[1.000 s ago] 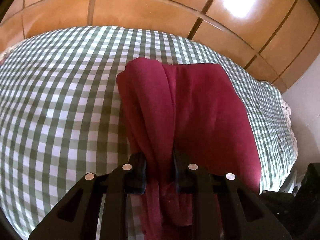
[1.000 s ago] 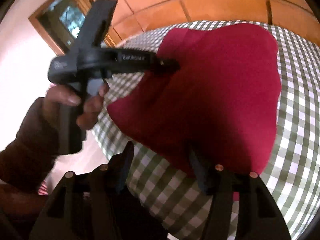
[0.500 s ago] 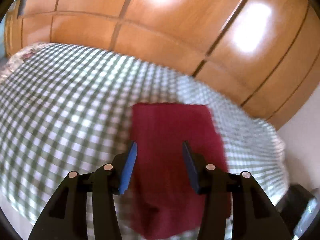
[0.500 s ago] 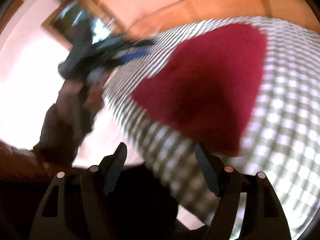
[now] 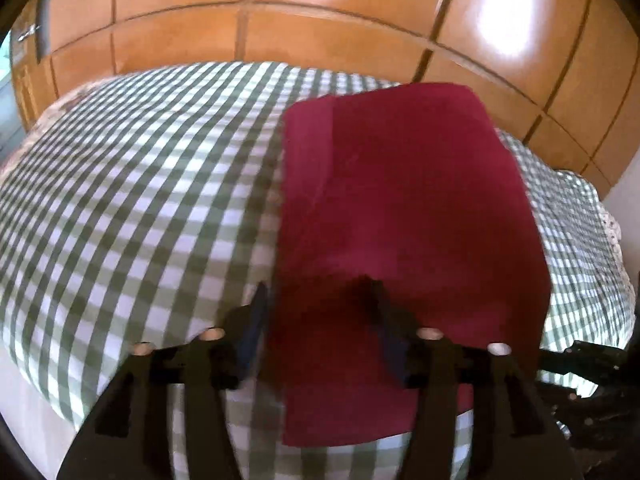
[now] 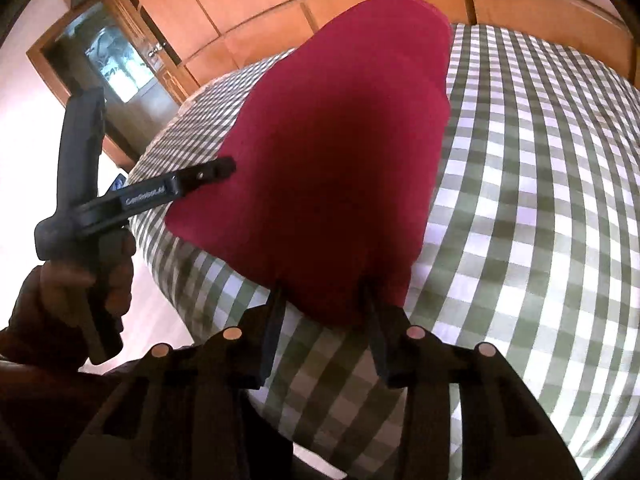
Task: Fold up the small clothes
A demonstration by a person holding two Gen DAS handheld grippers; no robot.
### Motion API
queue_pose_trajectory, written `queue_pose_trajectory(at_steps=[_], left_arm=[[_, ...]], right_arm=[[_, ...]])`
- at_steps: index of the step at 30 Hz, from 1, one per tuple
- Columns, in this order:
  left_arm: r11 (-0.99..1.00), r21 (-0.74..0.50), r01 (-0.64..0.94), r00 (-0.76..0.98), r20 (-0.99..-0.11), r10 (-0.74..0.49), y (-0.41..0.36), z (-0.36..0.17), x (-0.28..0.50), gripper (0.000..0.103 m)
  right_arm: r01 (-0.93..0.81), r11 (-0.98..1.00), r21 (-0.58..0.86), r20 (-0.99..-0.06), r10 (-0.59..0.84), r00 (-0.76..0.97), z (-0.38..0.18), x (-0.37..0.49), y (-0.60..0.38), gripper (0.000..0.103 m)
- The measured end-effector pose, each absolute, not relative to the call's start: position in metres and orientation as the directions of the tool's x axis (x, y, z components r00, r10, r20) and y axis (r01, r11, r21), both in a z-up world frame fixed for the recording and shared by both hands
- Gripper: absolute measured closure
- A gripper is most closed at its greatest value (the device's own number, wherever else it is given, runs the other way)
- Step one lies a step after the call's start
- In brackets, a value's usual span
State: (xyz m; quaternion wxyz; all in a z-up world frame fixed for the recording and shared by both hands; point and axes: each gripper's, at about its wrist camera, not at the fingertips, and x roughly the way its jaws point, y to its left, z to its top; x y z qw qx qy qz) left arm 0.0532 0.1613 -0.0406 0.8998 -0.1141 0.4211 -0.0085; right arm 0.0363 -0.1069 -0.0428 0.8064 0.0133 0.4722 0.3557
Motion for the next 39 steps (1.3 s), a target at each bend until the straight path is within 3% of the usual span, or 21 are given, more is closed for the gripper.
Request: queue_pose_trajectory(at_steps=[4,11,14,20,29,39], left_arm=[[0.957,-0.263,-0.124,0.644,-0.755,-0.124,0.166,-0.03,0.054,0.046],[0.983,-0.141,-0.12,0.791,-0.612,0.009,0.146,0.019,0.054,0.046],[0.988,-0.119,-0.099,0.778,-0.629,0.002,0.133,0.018,0.07,0.046],[0.988,-0.121,-0.092,0.736,-0.677,-0.014,0.117,-0.003,0.094,0.046],[0.991,-0.108,-0.08,0.712,-0.702,-0.019,0.119,-0.021,0.101,0.046],[0.99,-0.115,-0.079,0.711,-0.703,-0.025,0.121,-0.025,0.101,0.046]], right_arm=[[-0.58,0.742,0.337,-0.763,0.576,0.294,-0.033,0.036,-0.106,0.06],[-0.55,0.735,0.395,-0.691,0.633,0.35,0.021,0.058,-0.14,0.048],[-0.504,0.774,0.383,-0.669,0.609,0.427,0.04,0.087,-0.138,0.041],[-0.471,0.783,0.406,-0.653,0.609,0.449,0.056,0.138,-0.104,0.041],[-0.325,0.854,0.406,-0.793,0.506,0.339,-0.006,0.224,-0.065,0.037],[-0.379,0.852,0.362,-0.783,0.498,0.373,-0.022,0.223,-0.055,0.029]])
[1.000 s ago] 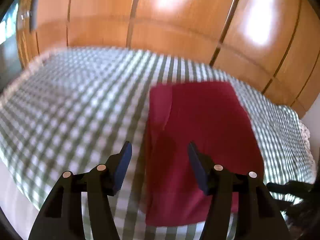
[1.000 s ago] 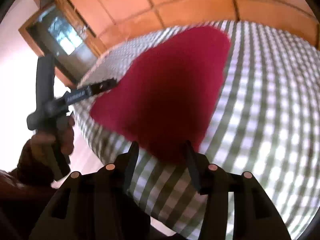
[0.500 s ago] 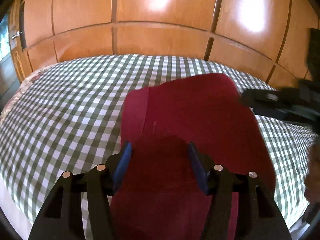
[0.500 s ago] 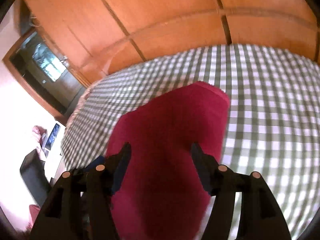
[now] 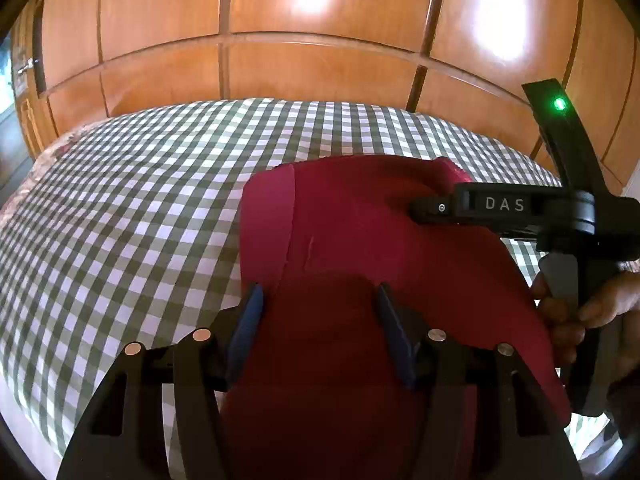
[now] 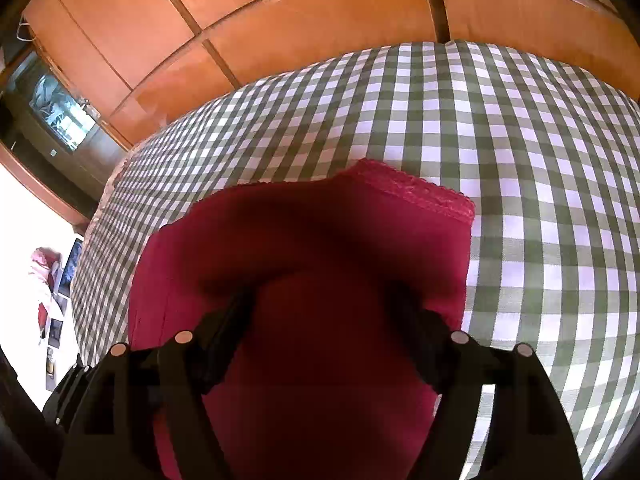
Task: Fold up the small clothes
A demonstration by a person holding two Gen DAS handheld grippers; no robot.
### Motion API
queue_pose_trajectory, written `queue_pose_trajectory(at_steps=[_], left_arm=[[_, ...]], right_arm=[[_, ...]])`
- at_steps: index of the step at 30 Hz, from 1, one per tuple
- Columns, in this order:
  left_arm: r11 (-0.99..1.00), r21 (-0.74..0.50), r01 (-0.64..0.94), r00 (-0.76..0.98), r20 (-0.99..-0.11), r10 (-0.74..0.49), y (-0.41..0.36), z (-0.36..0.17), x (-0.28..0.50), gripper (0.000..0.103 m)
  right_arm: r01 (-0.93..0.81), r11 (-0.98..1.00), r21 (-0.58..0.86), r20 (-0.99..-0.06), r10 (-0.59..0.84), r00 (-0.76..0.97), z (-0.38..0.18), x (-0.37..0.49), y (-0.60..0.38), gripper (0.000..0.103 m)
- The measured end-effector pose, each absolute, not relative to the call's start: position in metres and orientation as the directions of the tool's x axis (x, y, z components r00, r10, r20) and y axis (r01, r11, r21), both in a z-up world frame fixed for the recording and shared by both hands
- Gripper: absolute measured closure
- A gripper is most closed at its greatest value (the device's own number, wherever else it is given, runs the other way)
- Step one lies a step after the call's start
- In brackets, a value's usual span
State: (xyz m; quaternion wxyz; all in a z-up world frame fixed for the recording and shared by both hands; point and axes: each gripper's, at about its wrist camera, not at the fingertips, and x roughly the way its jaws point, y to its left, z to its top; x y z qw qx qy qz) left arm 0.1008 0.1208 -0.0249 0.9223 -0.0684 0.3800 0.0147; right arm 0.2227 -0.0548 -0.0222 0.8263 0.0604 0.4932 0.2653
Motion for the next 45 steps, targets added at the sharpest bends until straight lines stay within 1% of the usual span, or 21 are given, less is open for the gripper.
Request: queue_pose_trajectory(at_steps=[4,6,7,8,9,11,17,22,25,27,29,30,32,35,36,38,41,45], left_arm=[[0.989,-0.113,-0.092,0.71,-0.704,-0.014,0.122,-0.021,0.096,0.046],[0.988,-0.115,-0.1,0.708,-0.706,-0.01,0.123,-0.02,0.093,0.045],[0.988,-0.118,-0.104,0.704,-0.71,-0.01,0.124,-0.02,0.092,0.043],[0.986,-0.12,-0.113,0.702,-0.712,-0.006,0.125,-0.02,0.09,0.036],[0.984,-0.123,-0.127,0.703,-0.711,0.002,0.128,-0.019,0.088,0.035],[0.982,-0.134,-0.136,0.705,-0.709,0.001,0.131,-0.019,0.084,0.035],[0.98,-0.137,-0.145,0.704,-0.71,0.005,0.135,-0.018,0.076,0.035],[0.974,-0.16,-0.161,0.696,-0.718,-0.003,0.141,-0.024,0.068,0.035],[0.963,-0.21,-0.171,0.688,-0.725,-0.036,0.152,-0.032,0.064,0.034],[0.944,-0.281,-0.171,0.68,-0.728,-0.093,0.165,-0.039,0.061,0.034],[0.908,-0.385,-0.167,0.67,-0.72,-0.182,0.18,-0.045,0.058,0.034],[0.893,-0.419,-0.161,0.664,-0.716,-0.216,0.184,-0.047,0.057,0.034],[0.87,-0.471,-0.145,0.654,-0.705,-0.273,0.192,-0.05,0.057,0.034],[0.859,-0.498,-0.119,0.654,-0.69,-0.309,0.198,-0.053,0.056,0.034],[0.86,-0.497,-0.116,0.654,-0.69,-0.31,0.197,-0.054,0.057,0.032],[0.857,-0.502,-0.113,0.654,-0.687,-0.316,0.198,-0.056,0.057,0.032],[0.84,-0.533,-0.105,0.656,-0.672,-0.344,0.201,-0.06,0.055,0.034],[0.812,-0.58,-0.061,0.657,-0.636,-0.405,0.205,-0.063,0.053,0.046]], right_arm=[[-0.389,0.843,0.371,-0.771,0.513,0.377,-0.022,0.222,-0.051,0.021],[-0.391,0.845,0.365,-0.766,0.511,0.39,-0.016,0.217,-0.053,0.015],[-0.393,0.846,0.36,-0.764,0.509,0.397,-0.013,0.215,-0.053,0.011],[-0.396,0.848,0.352,-0.762,0.505,0.406,-0.009,0.211,-0.054,0.01],[-0.401,0.851,0.34,-0.759,0.5,0.417,-0.005,0.206,-0.056,0.009],[-0.401,0.851,0.34,-0.754,0.502,0.424,0.0,0.2,-0.06,0.009],[-0.353,0.845,0.401,-0.725,0.528,0.441,0.008,0.176,-0.089,0.008],[-0.323,0.829,0.456,-0.717,0.558,0.418,0.001,0.147,-0.114,0.007],[-0.324,0.791,0.518,-0.713,0.609,0.346,-0.014,0.125,-0.121,0.007],[-0.349,0.763,0.544,-0.711,0.64,0.292,-0.023,0.105,-0.121,0.007],[-0.382,0.765,0.519,-0.735,0.627,0.258,-0.029,0.09,-0.116,0.007],[-0.405,0.768,0.496,-0.746,0.615,0.255,-0.029,0.083,-0.115,0.007],[-0.422,0.761,0.493,-0.737,0.623,0.261,-0.023,0.078,-0.118,0.007],[-0.386,0.752,0.535,-0.701,0.65,0.294,-0.014,0.088,-0.131,0.006],[-0.359,0.744,0.563,-0.68,0.664,0.31,-0.01,0.098,-0.137,0.006],[-0.324,0.735,0.596,-0.658,0.678,0.327,-0.008,0.113,-0.143,0.005],[-0.293,0.719,0.63,-0.65,0.695,0.308,-0.015,0.134,-0.142,0.006],[-0.266,0.694,0.669,-0.655,0.719,0.232,-0.032,0.161,-0.118,0.007]])
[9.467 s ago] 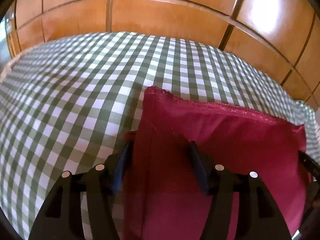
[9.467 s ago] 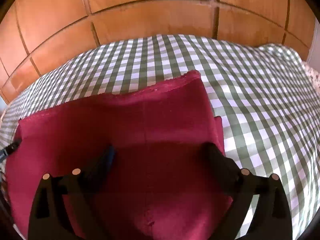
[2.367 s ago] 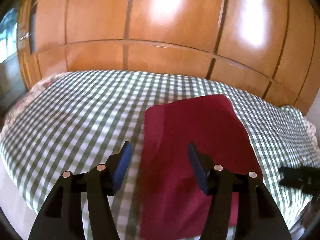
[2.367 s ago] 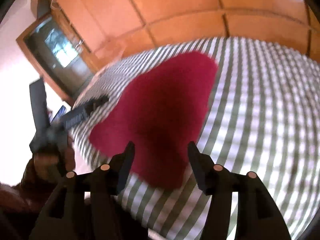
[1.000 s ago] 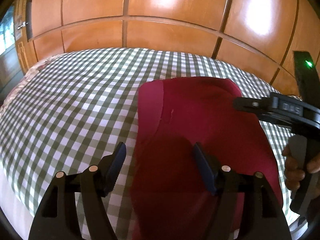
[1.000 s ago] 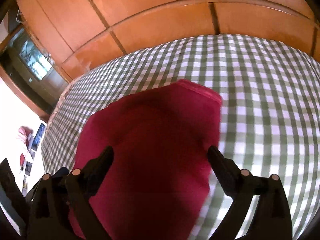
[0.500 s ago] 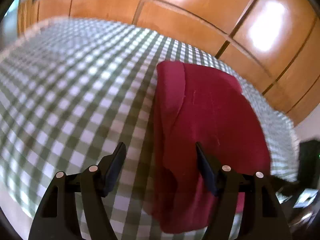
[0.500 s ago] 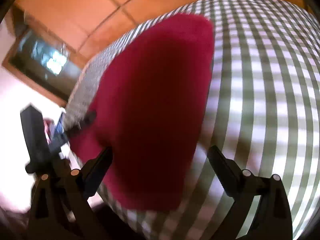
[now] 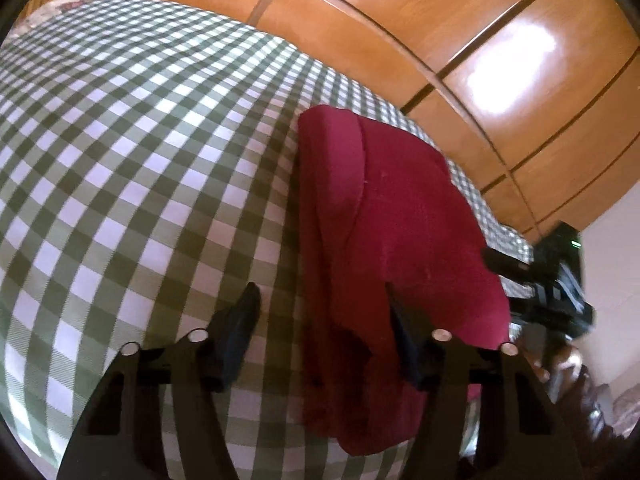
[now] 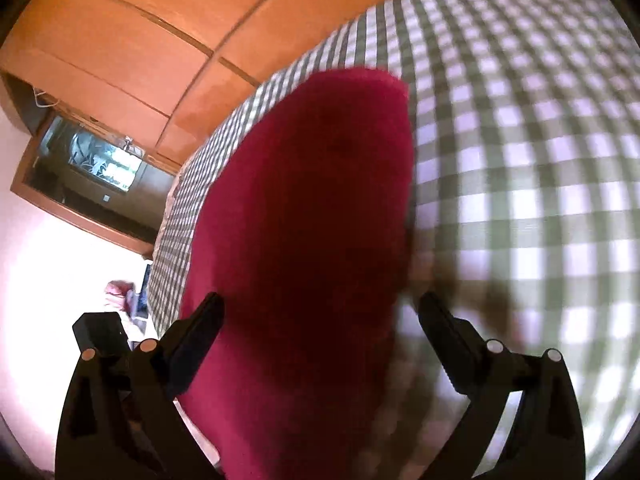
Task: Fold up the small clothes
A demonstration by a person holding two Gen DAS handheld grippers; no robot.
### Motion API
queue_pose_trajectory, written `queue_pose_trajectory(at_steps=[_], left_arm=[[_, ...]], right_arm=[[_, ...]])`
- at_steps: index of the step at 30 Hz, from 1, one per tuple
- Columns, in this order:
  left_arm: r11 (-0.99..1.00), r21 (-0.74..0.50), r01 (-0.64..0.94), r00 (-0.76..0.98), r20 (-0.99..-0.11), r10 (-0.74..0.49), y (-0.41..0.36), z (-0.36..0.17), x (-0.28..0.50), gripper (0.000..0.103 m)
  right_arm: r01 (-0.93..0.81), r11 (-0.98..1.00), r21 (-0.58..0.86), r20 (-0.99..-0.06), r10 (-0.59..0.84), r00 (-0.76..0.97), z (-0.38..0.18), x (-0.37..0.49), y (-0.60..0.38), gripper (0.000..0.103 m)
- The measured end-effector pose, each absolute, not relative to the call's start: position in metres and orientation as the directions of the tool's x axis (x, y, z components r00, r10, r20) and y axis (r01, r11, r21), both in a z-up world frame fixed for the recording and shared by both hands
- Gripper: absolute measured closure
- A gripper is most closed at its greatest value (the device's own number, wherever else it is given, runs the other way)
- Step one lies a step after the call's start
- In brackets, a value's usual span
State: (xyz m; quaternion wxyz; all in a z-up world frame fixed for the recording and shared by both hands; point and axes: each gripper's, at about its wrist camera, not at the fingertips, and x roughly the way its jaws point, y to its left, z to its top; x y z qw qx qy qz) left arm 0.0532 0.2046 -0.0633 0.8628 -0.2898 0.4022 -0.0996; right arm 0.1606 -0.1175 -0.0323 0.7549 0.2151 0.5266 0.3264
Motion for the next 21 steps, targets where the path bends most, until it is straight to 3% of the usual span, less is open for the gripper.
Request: queue_pose_trajectory(at_steps=[3,5,7,8,15,21], left_arm=[[0.782,-0.622,-0.038,0.65,-0.61,-0.453,0.205,-0.067,0.053,0.055],[0.752,-0.659,-0.018,0.643,-0.584,-0.496,0.205,-0.068,0.052,0.068],[0.727,-0.687,0.003,0.638,-0.558,-0.53,0.202,-0.067,0.053,0.071],[0.721,-0.693,0.009,0.636,-0.552,-0.539,0.2,-0.067,0.053,0.072],[0.694,-0.71,0.121,0.582,-0.515,-0.629,0.15,-0.046,0.069,0.073],[0.671,-0.678,0.299,0.468,-0.509,-0.723,0.05,-0.013,0.117,0.073]], right_arm=[[-0.298,0.686,0.664,-0.659,0.725,0.2,-0.036,0.162,-0.094,0.016],[-0.316,0.705,0.635,-0.676,0.705,0.215,-0.032,0.158,-0.088,0.028],[-0.34,0.72,0.605,-0.681,0.689,0.246,-0.021,0.151,-0.088,0.048],[-0.355,0.723,0.592,-0.679,0.685,0.264,-0.014,0.144,-0.089,0.05],[-0.43,0.742,0.515,-0.617,0.669,0.415,0.037,0.109,-0.118,0.055],[-0.34,0.793,0.506,-0.565,0.602,0.564,0.061,0.098,-0.209,0.055]])
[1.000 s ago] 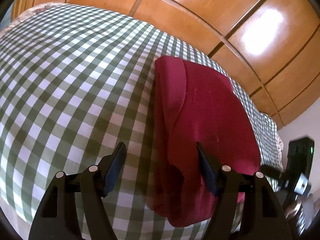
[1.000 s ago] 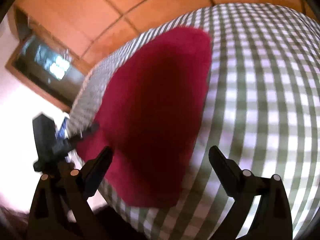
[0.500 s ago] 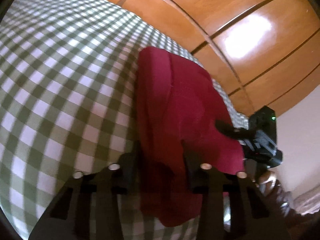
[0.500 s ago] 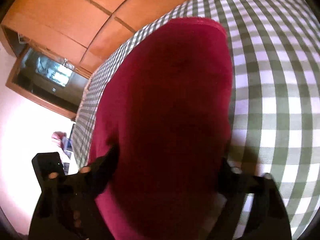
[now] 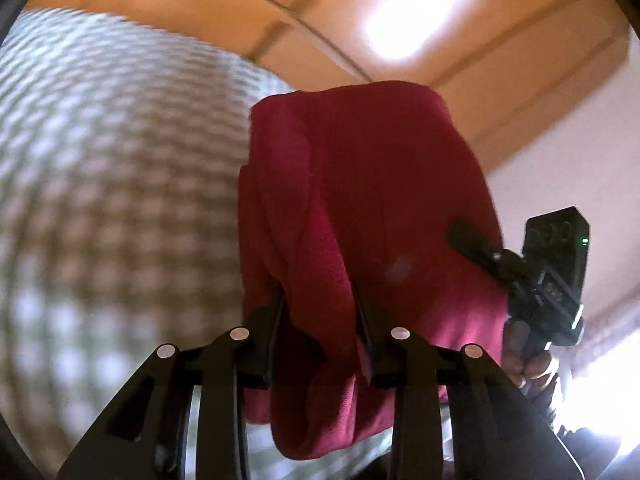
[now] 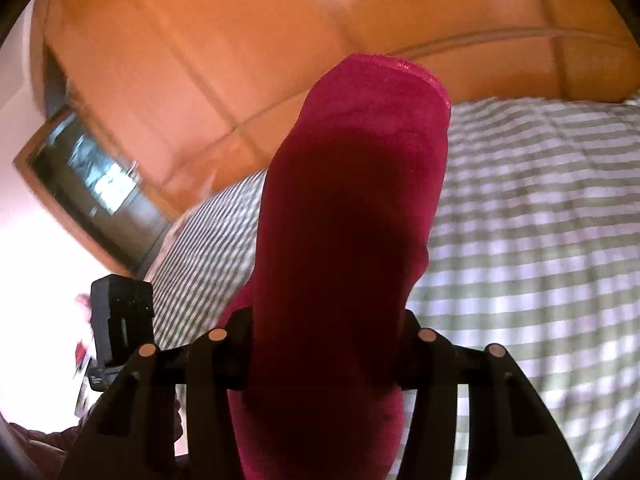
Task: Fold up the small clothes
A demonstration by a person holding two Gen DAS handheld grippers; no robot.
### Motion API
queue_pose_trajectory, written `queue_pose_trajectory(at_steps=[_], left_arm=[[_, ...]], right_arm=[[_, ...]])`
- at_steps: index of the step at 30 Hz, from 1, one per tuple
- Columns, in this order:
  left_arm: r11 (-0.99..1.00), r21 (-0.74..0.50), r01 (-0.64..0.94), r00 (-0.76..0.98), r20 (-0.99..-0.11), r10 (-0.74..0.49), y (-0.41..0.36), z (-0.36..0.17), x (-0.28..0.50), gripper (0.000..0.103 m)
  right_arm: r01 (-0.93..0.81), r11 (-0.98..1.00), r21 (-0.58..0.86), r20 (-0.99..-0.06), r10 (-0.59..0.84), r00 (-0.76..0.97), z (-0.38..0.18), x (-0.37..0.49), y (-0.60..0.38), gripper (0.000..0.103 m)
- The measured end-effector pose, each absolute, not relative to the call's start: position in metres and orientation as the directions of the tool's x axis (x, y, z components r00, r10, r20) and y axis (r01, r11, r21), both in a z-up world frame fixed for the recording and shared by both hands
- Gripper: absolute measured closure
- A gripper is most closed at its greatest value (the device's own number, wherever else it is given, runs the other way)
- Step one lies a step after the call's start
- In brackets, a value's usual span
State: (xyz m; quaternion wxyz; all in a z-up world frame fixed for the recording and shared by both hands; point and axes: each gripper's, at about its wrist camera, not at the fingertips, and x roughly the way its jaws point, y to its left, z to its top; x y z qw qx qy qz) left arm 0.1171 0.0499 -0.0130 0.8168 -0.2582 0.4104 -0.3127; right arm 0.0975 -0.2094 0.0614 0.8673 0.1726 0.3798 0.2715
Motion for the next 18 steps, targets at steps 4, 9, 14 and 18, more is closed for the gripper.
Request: queue_pose_trajectory(at_steps=[4,9,14,18], left_arm=[[0.68,-0.607,0.411,0.399,-0.551,-0.733,-0.031,0.008,0.154,0.073],[0.714,-0.519,0.469,0.331,-0.647,-0.687,-0.127,0.007,0.197,0.073],[0.794,-0.387,0.47,0.301,-0.775,-0.556,-0.183,-0.026,0.211,0.064],[0.814,-0.305,0.494,0.372,-0.772,-0.516,-0.19,-0.019,0.201,0.063]], right_arm=[[-0.226,0.83,0.51,-0.554,0.518,0.652,0.063,0.099,-0.276,0.055],[-0.044,0.855,0.516,-0.582,0.388,0.715,0.039,0.107,-0.355,0.053],[0.163,0.834,0.528,-0.675,0.295,0.676,-0.019,0.102,-0.414,0.027],[0.199,0.841,0.503,-0.651,0.217,0.727,-0.008,0.071,-0.42,0.021]])
